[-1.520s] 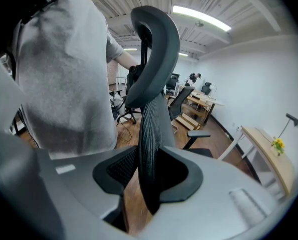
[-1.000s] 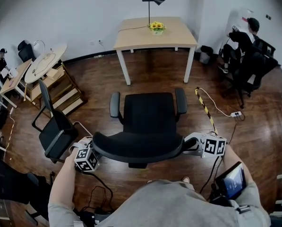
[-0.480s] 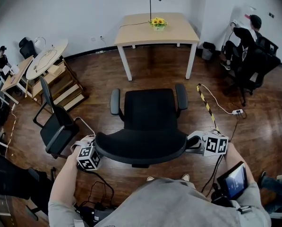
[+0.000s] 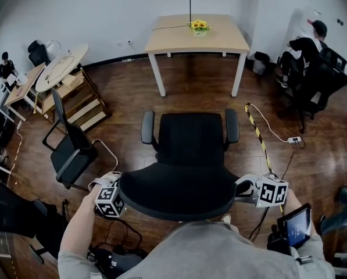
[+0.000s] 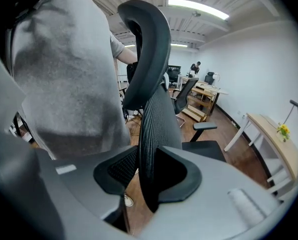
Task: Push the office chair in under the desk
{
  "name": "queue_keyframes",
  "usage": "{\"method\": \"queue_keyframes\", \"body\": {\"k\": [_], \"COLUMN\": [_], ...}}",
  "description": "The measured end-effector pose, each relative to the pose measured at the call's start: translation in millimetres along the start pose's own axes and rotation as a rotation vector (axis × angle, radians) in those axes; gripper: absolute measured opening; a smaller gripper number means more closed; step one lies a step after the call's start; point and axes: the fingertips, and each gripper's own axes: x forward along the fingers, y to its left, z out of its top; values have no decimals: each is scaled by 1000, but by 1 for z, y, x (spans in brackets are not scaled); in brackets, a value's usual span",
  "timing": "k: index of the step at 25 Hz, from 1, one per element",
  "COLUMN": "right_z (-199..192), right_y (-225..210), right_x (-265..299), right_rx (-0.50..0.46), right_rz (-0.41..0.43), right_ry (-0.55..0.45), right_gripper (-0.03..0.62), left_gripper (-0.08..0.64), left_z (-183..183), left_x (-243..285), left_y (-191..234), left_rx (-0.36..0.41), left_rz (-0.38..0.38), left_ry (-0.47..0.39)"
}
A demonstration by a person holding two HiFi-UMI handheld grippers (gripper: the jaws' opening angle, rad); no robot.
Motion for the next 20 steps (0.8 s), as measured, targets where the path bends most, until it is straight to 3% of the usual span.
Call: {"method": "queue_keyframes", "body": {"k": [8, 20], "right_z": [-4, -15], "right_y": [25, 10], "right_x": [-7, -13], "right_rx": [-10, -3], "right_rz": [24, 0], "right_ry": [39, 50], "right_gripper": [129, 129], "left_gripper": [152, 150], "left_z": [10, 18], "left_x": [-1, 5], "left_y": [-13, -4], "left_rx": [27, 13], "left_rz": [-34, -80], "left_ry": [-18, -38]}}
